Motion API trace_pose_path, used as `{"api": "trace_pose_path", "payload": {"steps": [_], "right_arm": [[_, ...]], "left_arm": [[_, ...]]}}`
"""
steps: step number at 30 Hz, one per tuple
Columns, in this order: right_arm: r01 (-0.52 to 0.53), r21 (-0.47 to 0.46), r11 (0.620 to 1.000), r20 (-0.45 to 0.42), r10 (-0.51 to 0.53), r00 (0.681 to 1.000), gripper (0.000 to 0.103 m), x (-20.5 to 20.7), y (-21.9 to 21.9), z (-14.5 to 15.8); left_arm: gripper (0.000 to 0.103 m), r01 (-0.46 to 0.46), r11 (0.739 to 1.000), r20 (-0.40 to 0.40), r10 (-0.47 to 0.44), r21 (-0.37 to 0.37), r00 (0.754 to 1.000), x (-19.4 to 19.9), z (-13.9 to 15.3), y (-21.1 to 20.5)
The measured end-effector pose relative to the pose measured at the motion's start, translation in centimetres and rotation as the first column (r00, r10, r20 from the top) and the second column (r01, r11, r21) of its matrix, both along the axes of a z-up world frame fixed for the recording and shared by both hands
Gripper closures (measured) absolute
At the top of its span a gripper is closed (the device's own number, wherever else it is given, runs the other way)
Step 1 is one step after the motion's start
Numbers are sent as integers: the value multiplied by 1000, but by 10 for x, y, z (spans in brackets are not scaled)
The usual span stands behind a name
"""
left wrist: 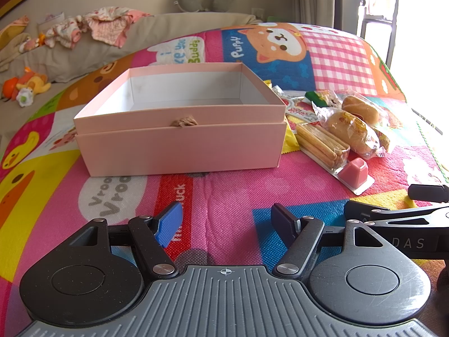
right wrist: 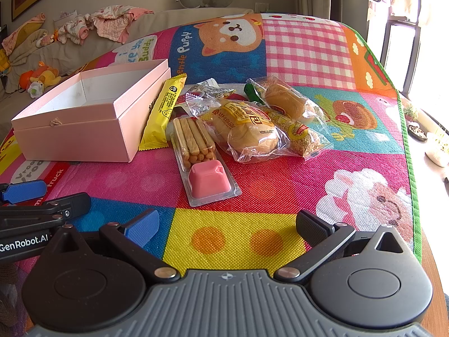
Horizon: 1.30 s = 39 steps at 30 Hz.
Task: Organize objects
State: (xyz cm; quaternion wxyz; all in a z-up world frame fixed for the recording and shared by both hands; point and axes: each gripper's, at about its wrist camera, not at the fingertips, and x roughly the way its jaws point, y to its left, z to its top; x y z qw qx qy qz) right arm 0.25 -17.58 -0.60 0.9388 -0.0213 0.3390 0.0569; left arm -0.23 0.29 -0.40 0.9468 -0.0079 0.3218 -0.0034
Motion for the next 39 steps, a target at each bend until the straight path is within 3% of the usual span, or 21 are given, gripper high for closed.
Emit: {"api": "trace_pose_path", "payload": {"steps": [24,35,39], "right_arm": [[0,-1,1000,-1,0,1000,0,0,0,-1],[-38,-15,999,-82,37,996,0,5,-3,5],[-45,-22,999,-109,43,993,0,8,-2,7]], "left_arm": [[27,0,1000,-1,0,6,1000,-1,-2,1],[26,0,999,2,0,42,1000,-1,-3,-5],[26,0,1000,1,0,20,1000,-2,-3,0]]}}
